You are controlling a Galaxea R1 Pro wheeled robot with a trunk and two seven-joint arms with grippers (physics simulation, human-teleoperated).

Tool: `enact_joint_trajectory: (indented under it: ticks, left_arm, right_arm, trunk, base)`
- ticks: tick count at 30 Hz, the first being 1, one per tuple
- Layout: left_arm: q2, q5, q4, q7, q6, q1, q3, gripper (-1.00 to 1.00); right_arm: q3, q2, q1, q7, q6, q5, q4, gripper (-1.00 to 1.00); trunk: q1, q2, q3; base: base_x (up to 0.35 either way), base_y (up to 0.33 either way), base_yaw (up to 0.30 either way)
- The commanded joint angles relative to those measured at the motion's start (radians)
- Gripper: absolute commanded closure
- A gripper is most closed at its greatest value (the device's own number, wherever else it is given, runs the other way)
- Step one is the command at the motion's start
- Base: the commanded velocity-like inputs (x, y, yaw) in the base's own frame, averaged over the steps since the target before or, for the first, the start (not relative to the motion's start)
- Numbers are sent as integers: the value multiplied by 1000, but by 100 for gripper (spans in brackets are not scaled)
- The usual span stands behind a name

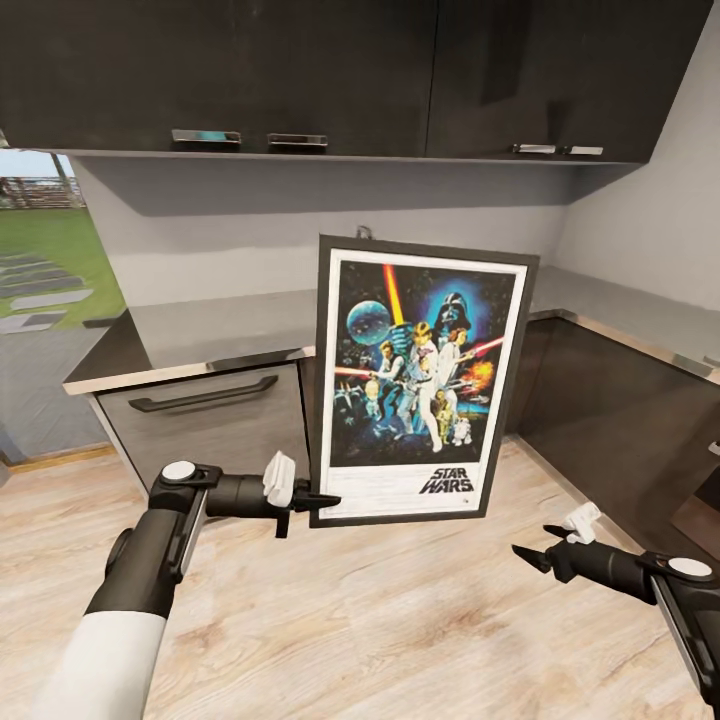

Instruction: Pick up the poster from the kitchen countertop and hang it on one of the wall nails in the kitchen.

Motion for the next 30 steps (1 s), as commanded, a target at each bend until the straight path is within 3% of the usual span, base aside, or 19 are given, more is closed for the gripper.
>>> enact_joint_trajectory:
  ticks: [1, 7, 12, 15, 17, 21, 30]
  left_arm:
    - [-1, -8, -1, -8, 8, -1, 2, 100]
    - [-1, -8, -1, -8, 8, 3, 1, 100]
    - [-1, -8, -1, -8, 8, 15, 1, 100]
    - [-1, -8, -1, -8, 8, 18, 1, 100]
    - [-1, -8, -1, -8, 8, 19, 1, 100]
    - [-1, -8, -1, -8, 8, 19, 1, 100]
    - [-1, -8, -1, -8, 8, 20, 1, 100]
  right_arm:
    - [-2, 0, -5, 30, 6, 6, -1, -100]
    - [-1, 0, -51, 118, 7, 4, 0, -100]
    - [0, 0, -147, 287, 12, 7, 18, -100]
    - [0, -2, -188, 337, 13, 8, 42, -100]
    - [0, -11, -207, 357, 13, 7, 65, -100]
    - [0, -63, -279, 441, 11, 4, 173, -100]
    - [5, -83, -329, 550, 9, 3, 225, -100]
  trunk:
    - [0, -1, -1]
    - [0, -1, -1]
    - [0, -1, -1]
    - [0, -1, -1]
    - [0, -1, -1]
    - [0, -1, -1]
    - [0, -1, -1]
  base:
    - [0, 0, 0]
    - [0, 0, 0]
    - [0, 0, 0]
    - [0, 0, 0]
    - [0, 0, 0]
    - [0, 0, 0]
    - [0, 0, 0]
